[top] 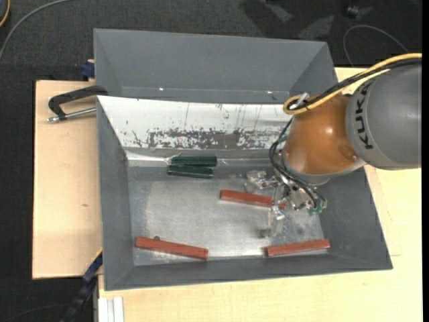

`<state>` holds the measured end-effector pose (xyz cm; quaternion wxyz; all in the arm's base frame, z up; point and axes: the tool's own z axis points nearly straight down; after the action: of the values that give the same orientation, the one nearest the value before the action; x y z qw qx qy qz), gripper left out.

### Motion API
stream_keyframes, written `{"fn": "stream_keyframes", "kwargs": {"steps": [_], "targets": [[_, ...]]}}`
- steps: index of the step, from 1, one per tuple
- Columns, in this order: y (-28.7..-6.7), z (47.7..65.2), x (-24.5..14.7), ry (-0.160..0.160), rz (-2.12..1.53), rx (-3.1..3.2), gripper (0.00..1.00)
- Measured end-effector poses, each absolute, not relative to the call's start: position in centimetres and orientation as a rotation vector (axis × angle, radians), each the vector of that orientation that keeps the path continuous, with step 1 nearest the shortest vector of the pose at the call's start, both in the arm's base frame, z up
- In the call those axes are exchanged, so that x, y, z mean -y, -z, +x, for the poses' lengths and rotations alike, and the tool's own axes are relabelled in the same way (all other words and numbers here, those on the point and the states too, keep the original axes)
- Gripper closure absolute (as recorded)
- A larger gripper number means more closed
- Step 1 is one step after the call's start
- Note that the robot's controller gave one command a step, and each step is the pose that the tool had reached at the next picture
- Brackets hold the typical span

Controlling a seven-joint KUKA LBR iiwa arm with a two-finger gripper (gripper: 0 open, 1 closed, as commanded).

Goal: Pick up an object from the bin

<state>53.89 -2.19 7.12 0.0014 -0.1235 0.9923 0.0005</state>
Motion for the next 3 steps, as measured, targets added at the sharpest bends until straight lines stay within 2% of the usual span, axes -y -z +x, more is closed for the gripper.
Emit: {"fn": "stream_keyframes", "kwargs": {"steps": [1,2,3], "targets": [[-7.1,53.9,2.2,-0.002,-0.388,-3.116,1.0],[-7.0,51.2,-0.2,-0.004,-0.154,-3.14,1.0],[-19.8,51.3,1.2,0.001,-0.119,-3.125,1.0]]}}
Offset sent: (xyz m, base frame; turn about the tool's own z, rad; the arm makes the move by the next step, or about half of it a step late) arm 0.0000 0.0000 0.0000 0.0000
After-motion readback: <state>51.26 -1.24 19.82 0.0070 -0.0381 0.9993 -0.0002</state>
